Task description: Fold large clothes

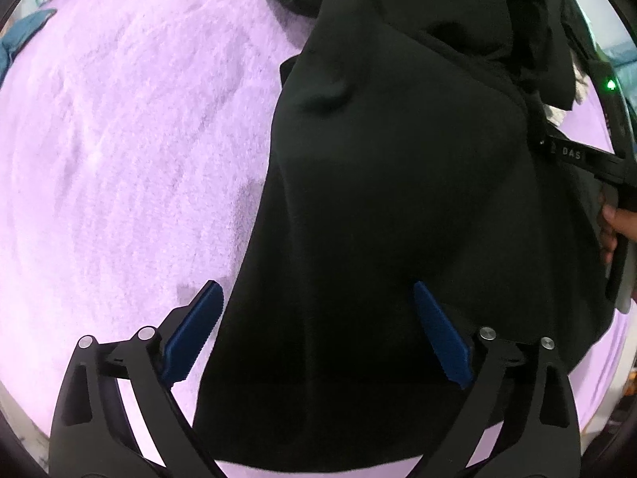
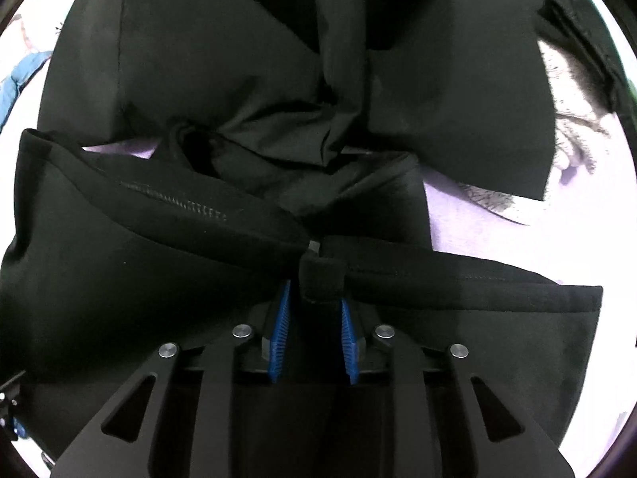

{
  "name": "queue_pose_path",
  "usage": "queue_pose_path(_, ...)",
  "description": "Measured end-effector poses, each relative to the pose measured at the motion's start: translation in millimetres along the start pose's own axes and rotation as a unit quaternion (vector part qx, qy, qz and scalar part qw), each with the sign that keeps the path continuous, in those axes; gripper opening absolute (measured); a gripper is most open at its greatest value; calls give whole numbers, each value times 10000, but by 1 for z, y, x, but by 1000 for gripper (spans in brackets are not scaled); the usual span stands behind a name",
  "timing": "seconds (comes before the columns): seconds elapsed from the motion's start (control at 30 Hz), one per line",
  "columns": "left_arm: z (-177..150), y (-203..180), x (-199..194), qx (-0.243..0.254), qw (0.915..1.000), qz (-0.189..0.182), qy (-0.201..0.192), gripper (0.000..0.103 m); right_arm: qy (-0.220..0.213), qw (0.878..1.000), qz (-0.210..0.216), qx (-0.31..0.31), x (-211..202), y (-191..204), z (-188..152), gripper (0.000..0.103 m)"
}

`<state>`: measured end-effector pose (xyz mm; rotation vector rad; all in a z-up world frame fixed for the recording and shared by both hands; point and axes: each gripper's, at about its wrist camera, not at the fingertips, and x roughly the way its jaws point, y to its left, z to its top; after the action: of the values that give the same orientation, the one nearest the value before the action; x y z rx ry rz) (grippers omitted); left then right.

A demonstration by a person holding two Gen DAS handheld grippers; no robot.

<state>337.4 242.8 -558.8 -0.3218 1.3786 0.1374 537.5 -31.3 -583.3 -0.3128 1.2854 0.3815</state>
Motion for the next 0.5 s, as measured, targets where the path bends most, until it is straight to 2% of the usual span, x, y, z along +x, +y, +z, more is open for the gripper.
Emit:
queue_pose_path(0.23,-4,11,5,-118,9998,-150,22,96,76,9998,188,64,-2,-5,3,25)
queue_pose_path(0.27,-4,11,1,-113,9998,-154,-11,96,63,9995,269,152,-9,-9,4,28)
queue_pose_path(0.33,-5,12,-10,-76,9998,-172,-91,96,-50,9991,314,285,-23,-17,6,50)
queue_pose_path(0.37,-5,14,-14,-74,9997,-187,-120,95,-266,9979,458,376,-40,-24,3,69)
queue_pose_path(0.4,-7,16,-20,-85,9996,-217,-155,95,-393,9971,520,393,-49,-27,1,75)
queue_pose_path(0.5,-13,25,-33,-157,9992,-295,-224,95,-611,9970,424,222,-79,-35,-11,75)
